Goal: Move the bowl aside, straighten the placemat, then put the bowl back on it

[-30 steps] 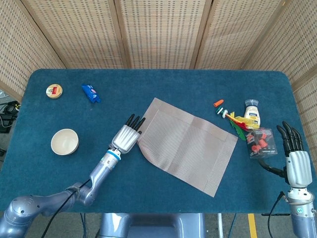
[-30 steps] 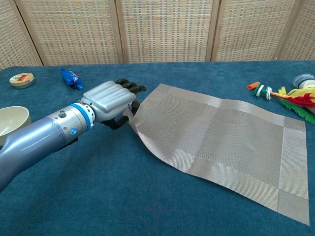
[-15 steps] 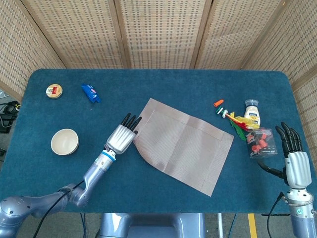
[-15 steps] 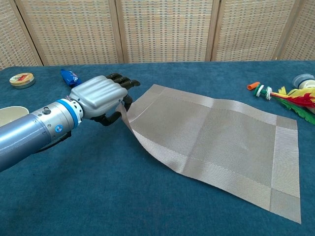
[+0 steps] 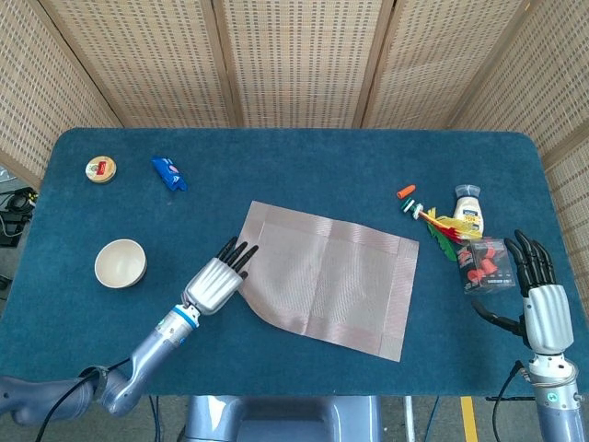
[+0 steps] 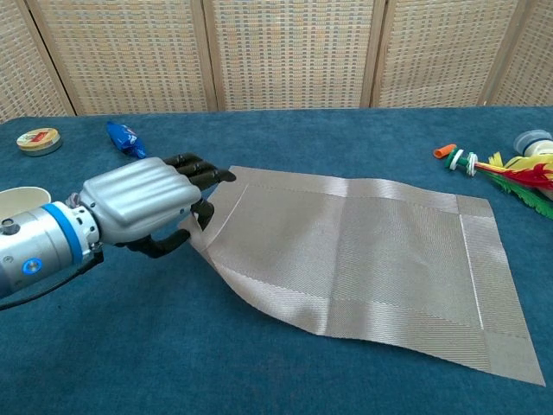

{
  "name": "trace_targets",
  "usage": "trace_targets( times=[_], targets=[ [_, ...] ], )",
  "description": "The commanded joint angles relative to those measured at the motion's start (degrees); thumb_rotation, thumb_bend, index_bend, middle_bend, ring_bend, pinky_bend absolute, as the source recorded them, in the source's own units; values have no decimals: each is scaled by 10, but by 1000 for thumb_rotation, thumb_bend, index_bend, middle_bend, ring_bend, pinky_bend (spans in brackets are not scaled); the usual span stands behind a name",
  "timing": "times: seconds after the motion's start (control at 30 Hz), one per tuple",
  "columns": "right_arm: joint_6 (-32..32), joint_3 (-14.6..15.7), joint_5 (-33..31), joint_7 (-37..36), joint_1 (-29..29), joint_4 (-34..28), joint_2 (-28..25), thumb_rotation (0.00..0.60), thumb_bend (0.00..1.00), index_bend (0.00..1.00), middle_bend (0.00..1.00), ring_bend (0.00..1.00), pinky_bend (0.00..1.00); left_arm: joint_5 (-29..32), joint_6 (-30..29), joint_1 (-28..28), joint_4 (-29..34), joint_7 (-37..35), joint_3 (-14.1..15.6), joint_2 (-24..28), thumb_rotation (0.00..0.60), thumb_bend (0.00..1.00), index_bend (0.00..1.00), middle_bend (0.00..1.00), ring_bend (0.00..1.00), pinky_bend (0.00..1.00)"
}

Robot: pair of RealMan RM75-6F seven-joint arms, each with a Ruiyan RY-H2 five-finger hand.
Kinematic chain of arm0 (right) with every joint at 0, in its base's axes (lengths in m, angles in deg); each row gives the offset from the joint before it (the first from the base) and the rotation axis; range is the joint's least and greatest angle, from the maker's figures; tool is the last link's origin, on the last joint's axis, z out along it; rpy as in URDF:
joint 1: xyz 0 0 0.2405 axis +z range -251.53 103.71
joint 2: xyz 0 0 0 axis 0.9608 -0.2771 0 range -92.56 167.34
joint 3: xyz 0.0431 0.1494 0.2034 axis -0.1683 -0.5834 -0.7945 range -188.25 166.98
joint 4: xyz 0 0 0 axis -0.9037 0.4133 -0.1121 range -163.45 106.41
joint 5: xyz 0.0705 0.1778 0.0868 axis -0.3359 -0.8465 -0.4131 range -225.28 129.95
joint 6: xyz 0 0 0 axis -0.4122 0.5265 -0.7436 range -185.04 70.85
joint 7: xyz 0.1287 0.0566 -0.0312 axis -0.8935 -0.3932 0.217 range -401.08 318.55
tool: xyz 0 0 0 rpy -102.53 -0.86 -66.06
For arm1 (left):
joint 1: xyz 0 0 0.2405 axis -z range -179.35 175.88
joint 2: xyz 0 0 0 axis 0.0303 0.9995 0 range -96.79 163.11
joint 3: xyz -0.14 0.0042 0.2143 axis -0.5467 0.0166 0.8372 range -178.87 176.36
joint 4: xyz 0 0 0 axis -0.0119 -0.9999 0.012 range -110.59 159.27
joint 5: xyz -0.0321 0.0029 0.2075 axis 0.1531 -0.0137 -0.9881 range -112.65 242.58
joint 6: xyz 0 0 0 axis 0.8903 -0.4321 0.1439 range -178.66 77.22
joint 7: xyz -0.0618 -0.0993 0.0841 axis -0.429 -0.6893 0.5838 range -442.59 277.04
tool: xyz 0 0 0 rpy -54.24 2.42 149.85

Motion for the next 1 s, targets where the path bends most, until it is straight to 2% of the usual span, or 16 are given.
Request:
trace_targets(
  times=[0.03,0.4,1.0],
  targets=[
    [3,1,3,2,-1,-3,-1,600,263,76,0,0,0,-21,-14,-23,60,41,34,33,600,569,673,0,0,0],
    [12,4,10,6,-6,-13,-5,600,263,75,0,0,0,-54,-23,-52,122,72,74,65,600,569,673,0,0,0],
    [15,6,14,11,-7,-16,-7,600,263,76,0,0,0,-80,-9,-68,158,83,79,68,600,569,666,0,0,0]
  ],
)
